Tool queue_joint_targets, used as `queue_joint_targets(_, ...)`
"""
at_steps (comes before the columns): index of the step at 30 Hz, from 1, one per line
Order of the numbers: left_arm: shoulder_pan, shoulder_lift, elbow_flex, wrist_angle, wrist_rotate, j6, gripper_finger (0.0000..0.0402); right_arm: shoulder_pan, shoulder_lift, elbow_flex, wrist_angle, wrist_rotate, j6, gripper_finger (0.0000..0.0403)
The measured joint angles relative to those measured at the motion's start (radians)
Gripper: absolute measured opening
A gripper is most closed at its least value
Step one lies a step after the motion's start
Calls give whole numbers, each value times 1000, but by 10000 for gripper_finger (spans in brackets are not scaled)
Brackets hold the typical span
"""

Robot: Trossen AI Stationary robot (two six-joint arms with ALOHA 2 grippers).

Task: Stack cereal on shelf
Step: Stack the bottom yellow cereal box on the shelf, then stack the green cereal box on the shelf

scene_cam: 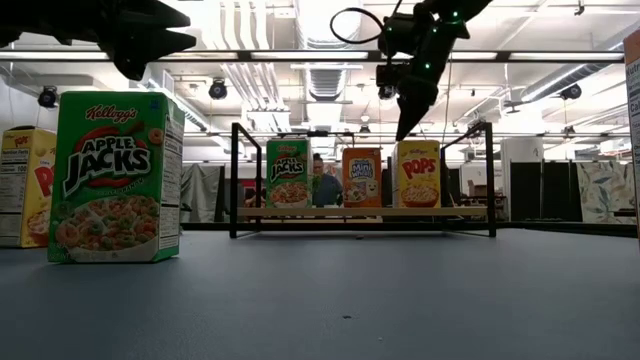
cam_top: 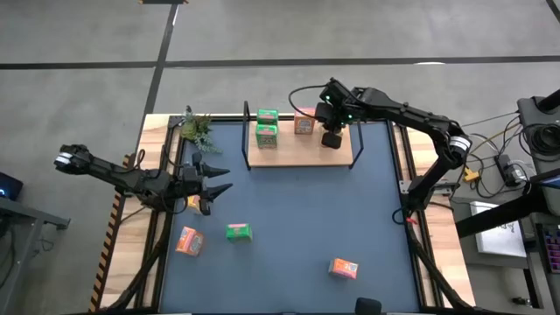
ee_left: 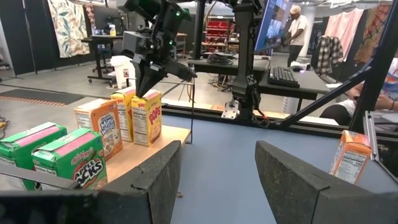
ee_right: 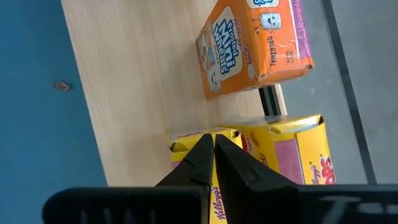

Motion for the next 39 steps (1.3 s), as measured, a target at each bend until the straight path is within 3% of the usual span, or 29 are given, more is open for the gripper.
queue_joint_targets(9, -1, 0, 0, 42, 18, -24, 190, 68, -73, 52, -3, -1, 83, 9)
queue_joint_targets(15, -22, 13, 0, 100, 104, -19, 190, 220, -117, 53, 26, -5, 171, 9)
queue_joint_targets(19, -51, 38, 0, 97, 105, -15, 190, 352, -112, 50, 87, -4, 228, 9)
queue_joint_targets(29, -90, 7, 0, -93, 106, 34, 190, 620, -22, 48, 355, -3, 264, 9)
queue_joint_targets(39, -91, -5, 0, -135, 106, 28, 190, 727, 155, 47, 627, -3, 264, 9)
